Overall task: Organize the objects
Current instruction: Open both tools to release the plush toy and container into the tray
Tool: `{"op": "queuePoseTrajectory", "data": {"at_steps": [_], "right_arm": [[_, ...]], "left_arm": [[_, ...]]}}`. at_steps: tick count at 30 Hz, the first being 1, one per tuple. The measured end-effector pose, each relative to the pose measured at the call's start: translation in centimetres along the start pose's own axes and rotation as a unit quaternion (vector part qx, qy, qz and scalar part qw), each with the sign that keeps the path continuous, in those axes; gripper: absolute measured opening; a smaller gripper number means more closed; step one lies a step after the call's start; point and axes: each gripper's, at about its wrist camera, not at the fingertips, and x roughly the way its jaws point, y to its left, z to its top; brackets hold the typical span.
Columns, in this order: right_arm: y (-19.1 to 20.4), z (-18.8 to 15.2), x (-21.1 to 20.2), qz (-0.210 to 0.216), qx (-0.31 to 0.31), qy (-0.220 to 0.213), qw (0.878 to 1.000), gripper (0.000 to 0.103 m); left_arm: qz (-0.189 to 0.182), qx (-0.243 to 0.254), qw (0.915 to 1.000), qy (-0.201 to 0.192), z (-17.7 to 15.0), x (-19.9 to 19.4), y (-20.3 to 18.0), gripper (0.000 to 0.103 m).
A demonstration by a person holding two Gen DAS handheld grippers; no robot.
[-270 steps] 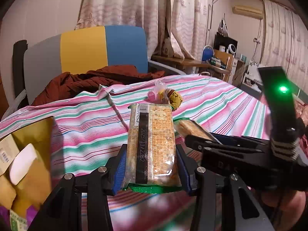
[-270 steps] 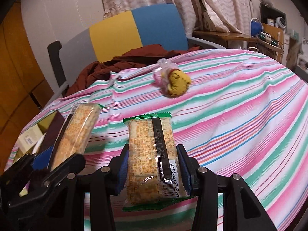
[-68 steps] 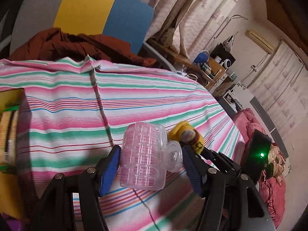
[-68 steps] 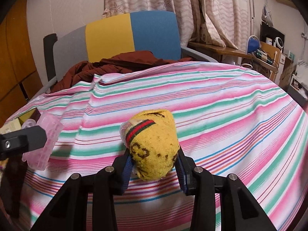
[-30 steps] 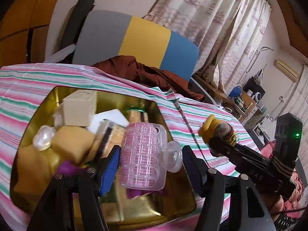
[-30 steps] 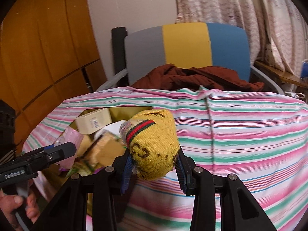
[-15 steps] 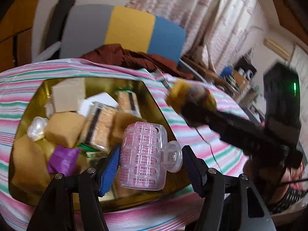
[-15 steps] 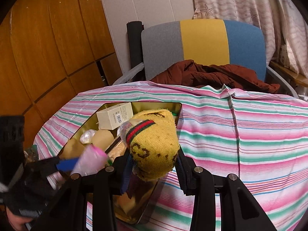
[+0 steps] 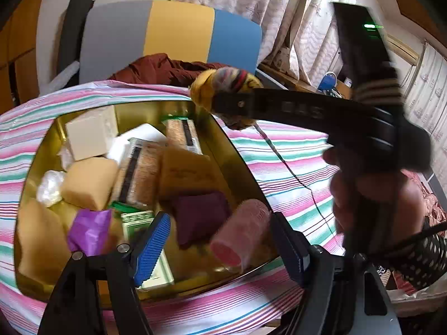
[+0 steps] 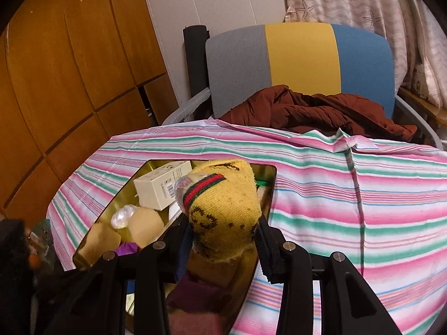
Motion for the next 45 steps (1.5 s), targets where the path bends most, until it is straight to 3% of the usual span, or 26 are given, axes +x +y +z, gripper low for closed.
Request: {"op": "queuePoseTrajectory", "data": {"at_steps": [8, 11, 17, 20, 25, 27, 31, 35, 38, 40, 42, 45], "right_arm": [[0.4, 1.3, 4.8, -0.002, 0.006, 0.027, 1.0, 0.045], [0.3, 1.4, 6.3, -0.005, 0.006, 0.036, 0.999, 0.067], [-0.1, 1.1, 4.5, -0.013, 0.025, 0.019, 0.999, 0.08], [-0.3, 0.3, 2.8, -0.014, 0.023, 0.017, 0.999, 0.08], [0.1, -1.2, 1.2, 0.006, 0.011, 0.034, 0.999, 0.068], [0.5, -1.3, 1.9, 0.009, -0.003, 0.042, 0.999, 0.06], [0.7, -0.4, 5.6, -0.004, -0.011, 0.065, 0.998, 0.06], [0.8, -0.3, 9.2, 0.018, -0.011, 0.109, 0.994, 0.058], [0.7, 0.1, 7.6, 0.03, 0.002, 0.08, 0.996, 0.059], [0.9, 0.2, 5.8, 0.033, 0.008, 0.066, 0.997, 0.065], [1.2, 0.1, 4.3, 0.018, 0.009, 0.065, 0.998, 0.079], [1.6, 0.0, 2.8, 0.007, 0.004, 0.077, 0.997, 0.093]], "left_arm": [[0.004, -0.069, 0.9974, -0.017, 0.1, -0.8, 3.1, 0.075], [0.004, -0.104, 0.9942, -0.027, 0.2, -1.1, 4.4, 0.075], [0.039, -0.143, 0.9874, -0.054, 0.7, -2.1, 5.7, 0.075], [0.066, -0.155, 0.9834, -0.069, 1.0, -2.6, 6.1, 0.075], [0.123, -0.16, 0.9765, -0.076, 1.5, -2.9, 6.2, 0.075], [0.153, -0.156, 0.9729, -0.075, 1.7, -3.1, 6.1, 0.075], [0.201, -0.149, 0.9653, -0.077, 1.8, -3.7, 6.1, 0.075], [0.234, -0.148, 0.9576, -0.08, 2.0, -4.5, 6.2, 0.075], [0.253, -0.149, 0.9527, -0.077, 2.1, -4.7, 6.2, 0.075], [0.254, -0.152, 0.952, -0.076, 2.2, -4.7, 6.2, 0.075], [0.249, -0.155, 0.9531, -0.074, 2.5, -4.5, 6.0, 0.075], [0.254, -0.15, 0.9531, -0.07, 2.9, -4.1, 5.6, 0.075]]}}
